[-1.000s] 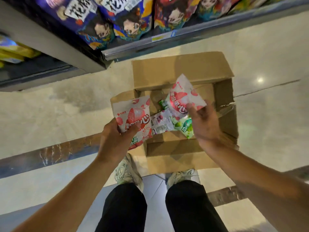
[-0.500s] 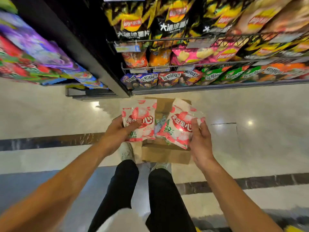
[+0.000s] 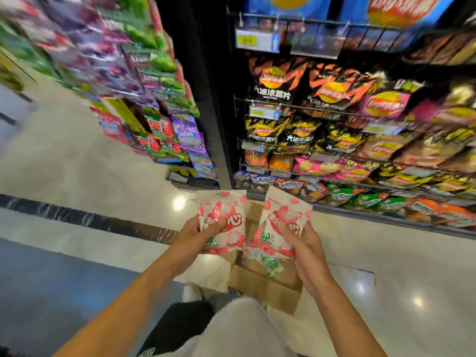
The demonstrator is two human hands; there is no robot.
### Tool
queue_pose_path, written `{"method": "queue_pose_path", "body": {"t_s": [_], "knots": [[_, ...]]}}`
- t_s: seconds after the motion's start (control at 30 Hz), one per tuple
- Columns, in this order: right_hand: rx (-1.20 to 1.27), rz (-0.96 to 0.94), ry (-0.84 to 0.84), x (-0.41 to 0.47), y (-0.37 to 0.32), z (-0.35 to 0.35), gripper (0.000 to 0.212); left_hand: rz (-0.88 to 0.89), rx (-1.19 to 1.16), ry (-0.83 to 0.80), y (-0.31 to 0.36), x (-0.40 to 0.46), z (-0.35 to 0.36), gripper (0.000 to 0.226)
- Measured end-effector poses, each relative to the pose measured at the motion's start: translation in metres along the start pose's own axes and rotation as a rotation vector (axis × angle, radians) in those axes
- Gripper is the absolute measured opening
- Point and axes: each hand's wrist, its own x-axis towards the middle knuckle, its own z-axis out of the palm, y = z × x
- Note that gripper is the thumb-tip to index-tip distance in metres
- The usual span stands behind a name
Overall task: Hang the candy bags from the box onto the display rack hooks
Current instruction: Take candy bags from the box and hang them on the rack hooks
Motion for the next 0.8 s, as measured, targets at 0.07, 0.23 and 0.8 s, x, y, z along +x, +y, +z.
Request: {"method": "queue_pose_path", "body": {"t_s": [0.07, 0.23, 0.8], "knots": [[-0.069, -0.039, -0.069, -0.011, -0.010, 0.016, 0.063, 0.026, -0.022, 0.029, 0.005, -0.017, -0.013, 0.027], [-0.177, -0.127, -0.118, -0.040, -0.024, 0.072, 0.048, 0.069, -0.094, 0.104, 0.012, -0.056, -0.063, 0.037], [-0.457, -0.447, -0.218, -0.128, 0.014, 0.377, 0.049, 0.397, -0.140, 0.379, 0.011, -0.208, -0.386, 0.035]]}}
